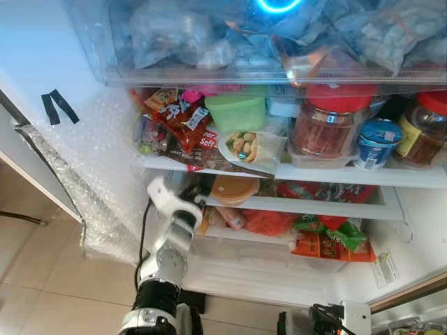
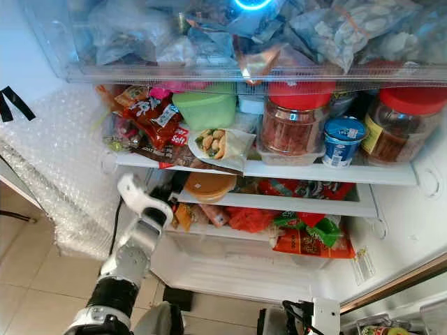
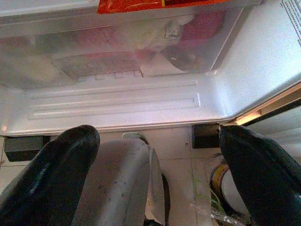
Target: Restocking fridge
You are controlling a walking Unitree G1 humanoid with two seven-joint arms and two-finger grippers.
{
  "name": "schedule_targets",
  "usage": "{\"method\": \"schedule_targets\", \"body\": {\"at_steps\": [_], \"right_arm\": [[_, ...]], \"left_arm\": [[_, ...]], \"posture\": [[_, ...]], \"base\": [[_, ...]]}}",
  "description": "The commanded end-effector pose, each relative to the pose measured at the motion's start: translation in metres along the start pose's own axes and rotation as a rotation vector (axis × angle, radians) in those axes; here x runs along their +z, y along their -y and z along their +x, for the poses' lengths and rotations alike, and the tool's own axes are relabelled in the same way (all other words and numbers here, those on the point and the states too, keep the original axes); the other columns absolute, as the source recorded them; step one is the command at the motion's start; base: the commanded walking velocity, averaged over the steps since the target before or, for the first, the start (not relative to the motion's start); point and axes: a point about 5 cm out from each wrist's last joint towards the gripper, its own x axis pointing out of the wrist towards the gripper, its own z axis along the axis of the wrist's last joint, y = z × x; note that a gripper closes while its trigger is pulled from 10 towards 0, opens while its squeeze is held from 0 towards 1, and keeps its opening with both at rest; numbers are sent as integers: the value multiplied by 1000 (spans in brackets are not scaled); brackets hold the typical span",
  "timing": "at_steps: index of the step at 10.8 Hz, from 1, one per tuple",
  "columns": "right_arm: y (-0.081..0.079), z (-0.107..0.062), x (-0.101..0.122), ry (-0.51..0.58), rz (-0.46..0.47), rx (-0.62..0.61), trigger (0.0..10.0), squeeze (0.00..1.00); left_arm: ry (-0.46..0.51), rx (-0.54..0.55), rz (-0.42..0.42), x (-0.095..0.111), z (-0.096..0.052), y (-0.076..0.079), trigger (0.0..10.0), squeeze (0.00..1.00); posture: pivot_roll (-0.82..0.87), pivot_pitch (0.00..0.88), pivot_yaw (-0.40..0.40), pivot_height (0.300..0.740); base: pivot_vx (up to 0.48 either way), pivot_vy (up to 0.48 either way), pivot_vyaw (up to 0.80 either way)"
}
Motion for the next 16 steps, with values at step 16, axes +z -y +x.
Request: {"method": "schedule_targets", "body": {"at_steps": [16], "right_arm": [[-3, -7, -19, -77, 9, -4, 10000, 0]], "left_arm": [[-368, -26, 445, -18, -71, 9, 10000, 0]], "posture": [[-203, 81, 106, 650]], "base": [[0, 0, 0]]}}
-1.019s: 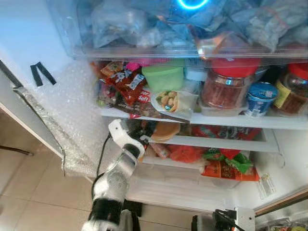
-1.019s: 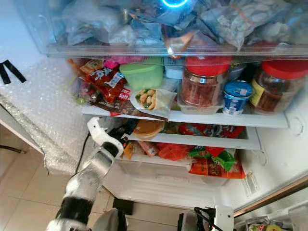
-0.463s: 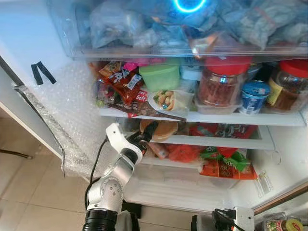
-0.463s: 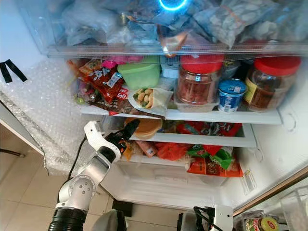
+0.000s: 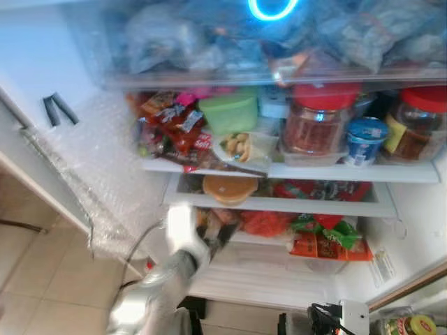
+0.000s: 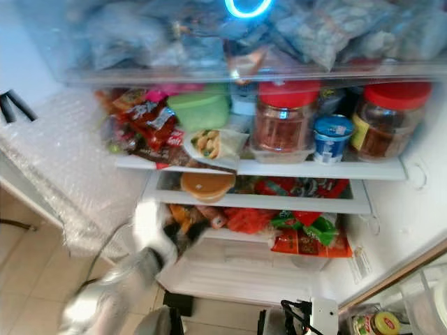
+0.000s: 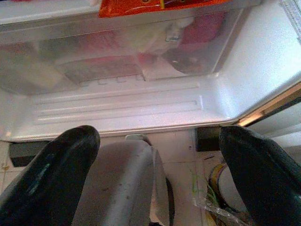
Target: Restocking fridge
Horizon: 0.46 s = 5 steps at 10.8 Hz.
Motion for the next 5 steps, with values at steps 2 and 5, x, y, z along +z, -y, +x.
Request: {"method": "schedule_targets", "body": {"at_steps": [2, 5], "right_arm": [[-1, -7, -19, -78, 8, 2, 10000, 0], [-1, -7, -18, -76, 9, 4, 10000, 0]], "left_arm": [[42, -6, 96, 13, -6, -1, 10000, 0], [96, -87, 231, 24, 3, 4, 10000, 0]], "posture": [[-193, 76, 102, 650], [-201, 75, 99, 650]], "base": [[0, 0, 0], [0, 0, 0]]}}
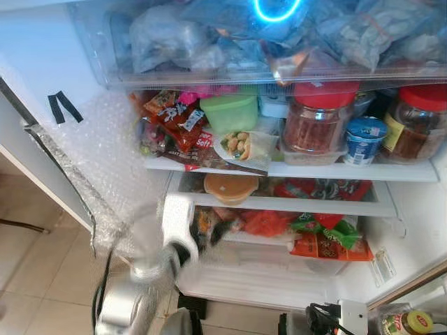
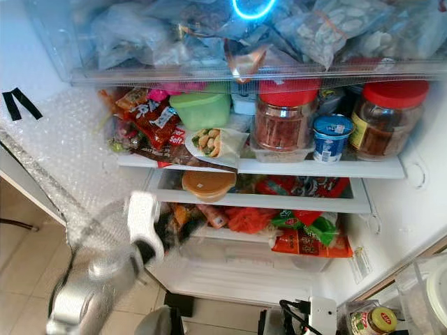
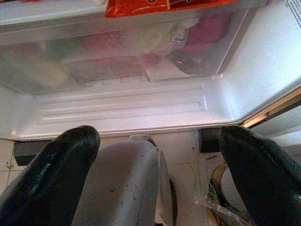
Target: Restocking fridge
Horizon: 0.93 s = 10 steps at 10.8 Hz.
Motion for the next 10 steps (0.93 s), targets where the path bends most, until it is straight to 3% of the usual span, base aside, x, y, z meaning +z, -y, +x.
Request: {"method": "schedule_targets", "body": {"at_steps": [1, 2, 4, 6, 8, 10], "right_arm": [[0, -8, -19, -76, 7, -4, 10000, 0], [0, -8, -20, -77, 9, -8, 10000, 0], [0, -8, -20, -79, 9, -12, 10000, 0], [1, -8, -20, -81, 7, -12, 10000, 0], [2, -8, -19, -77, 6, -13, 10000, 0], [2, -7, -17, -75, 1, -11, 10000, 0]], "left_arm": [[-29, 16, 68, -10, -1, -10, 10000, 0], [-35, 56, 229, -21, -7, -30, 10000, 0], [-20, 60, 243, -31, -16, -45, 10000, 0], [-1, 56, 271, -34, -15, -48, 10000, 0], [43, 44, 301, -35, -4, -53, 10000, 0], [59, 53, 257, -36, 5, -58, 10000, 0]], "posture": [[-208, 73, 99, 650], [-222, 71, 102, 650], [-226, 71, 100, 650], [-224, 65, 95, 650], [-227, 65, 91, 650], [-228, 67, 82, 650]], "base": [[0, 0, 0], [0, 0, 0], [0, 0, 0], [0, 0, 0], [0, 0, 0], [0, 0, 0]]}}
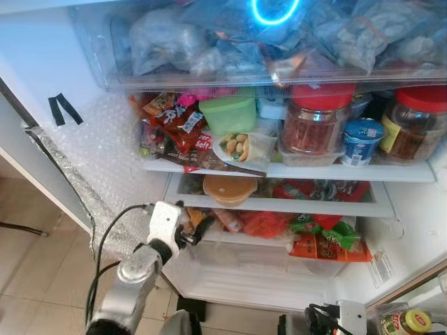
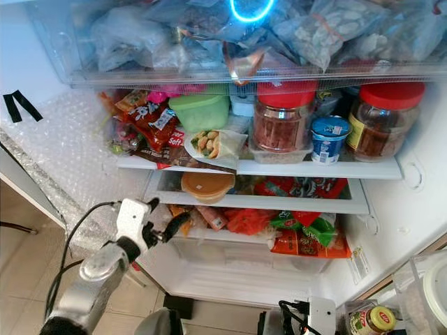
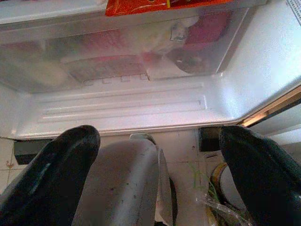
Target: Restocking fridge
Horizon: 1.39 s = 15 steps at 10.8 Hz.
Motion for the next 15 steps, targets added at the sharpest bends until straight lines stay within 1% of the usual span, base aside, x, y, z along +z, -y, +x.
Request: {"method": "schedule_targets", "body": {"at_steps": [1, 3, 4, 7, 10, 12, 14, 15], "right_arm": [[3, -7, -17, -66, 3, -10, 10000, 0], [5, -8, -17, -67, 0, -14, 10000, 0], [5, -8, -17, -68, -1, -15, 10000, 0], [6, -9, -18, -73, -6, -9, 10000, 0], [5, -10, -19, -70, -4, -6, 10000, 0], [5, -10, -21, -74, -2, -6, 10000, 0], [4, -10, -21, -76, -3, -1, 10000, 0], [4, -10, -21, -74, -2, 0, 10000, 0]], "left_arm": [[-5, 19, -16, -3, 2, -7, 10000, 0], [13, -13, -43, 0, 15, -6, 10000, 0], [13, -34, -47, 1, 20, -4, 10000, 0], [28, -67, -93, 9, 41, 3, 10000, 0], [14, -53, -88, 15, 56, 2, 10000, 0], [10, -50, -88, 19, 63, 5, 10000, 0], [28, -56, -88, 24, 68, 7, 10000, 0], [19, -62, -73, 26, 70, 8, 10000, 0]], "posture": [[-235, 70, 78, 650], [-239, 75, 76, 650], [-240, 80, 75, 650], [-223, 93, 68, 650], [-229, 108, 73, 650], [-225, 116, 76, 650], [-219, 115, 77, 650], [-220, 114, 78, 650]], "base": [[0, 0, 0], [0, 0, 0], [0, 0, 0], [0, 0, 0], [0, 0, 0], [0, 0, 0], [0, 0, 0], [0, 0, 0]]}}
